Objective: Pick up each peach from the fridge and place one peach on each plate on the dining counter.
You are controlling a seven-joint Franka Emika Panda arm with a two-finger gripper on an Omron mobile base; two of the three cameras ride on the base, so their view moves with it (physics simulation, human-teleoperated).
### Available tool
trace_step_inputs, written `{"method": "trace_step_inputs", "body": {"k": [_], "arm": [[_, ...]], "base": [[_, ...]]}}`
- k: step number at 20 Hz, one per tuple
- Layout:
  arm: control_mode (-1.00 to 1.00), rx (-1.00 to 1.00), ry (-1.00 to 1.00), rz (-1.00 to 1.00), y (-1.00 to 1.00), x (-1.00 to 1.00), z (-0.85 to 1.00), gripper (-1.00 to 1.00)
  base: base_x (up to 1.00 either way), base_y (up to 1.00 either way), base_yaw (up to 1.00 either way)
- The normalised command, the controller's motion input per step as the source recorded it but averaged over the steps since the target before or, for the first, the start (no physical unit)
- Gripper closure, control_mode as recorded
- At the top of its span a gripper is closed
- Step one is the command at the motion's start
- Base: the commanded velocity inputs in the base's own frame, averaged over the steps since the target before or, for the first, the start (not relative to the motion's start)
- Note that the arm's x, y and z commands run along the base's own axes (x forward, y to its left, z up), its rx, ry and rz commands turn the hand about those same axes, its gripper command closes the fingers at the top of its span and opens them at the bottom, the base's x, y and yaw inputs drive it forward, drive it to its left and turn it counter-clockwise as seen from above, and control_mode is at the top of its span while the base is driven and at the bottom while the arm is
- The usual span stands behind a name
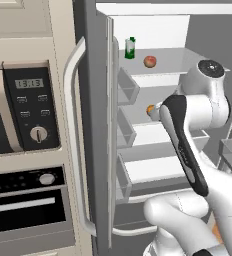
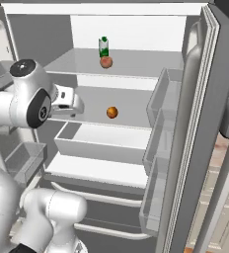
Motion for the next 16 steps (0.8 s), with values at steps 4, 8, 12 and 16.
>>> {"method": "trace_step_inputs", "body": {"k": [4, 8, 12, 16], "arm": [[-1.0, 0.0, -0.2, 0.0, -0.34, -0.08, 0.64, -1.0], [-1.0, 0.0, -0.11, 0.0, -0.32, 0.0, 0.76, -1.0], [-1.0, 0.0, -0.04, 0.0, -0.36, 0.09, 0.58, -1.0], [-1.0, 0.0, -0.02, 0.0, -0.17, 0.51, 0.33, -1.0]], "base": [[0.0, 0.0, 0.0], [0.0, 0.0, 0.0], [0.0, 0.0, 0.0], [0.0, 0.0, 0.0]]}}
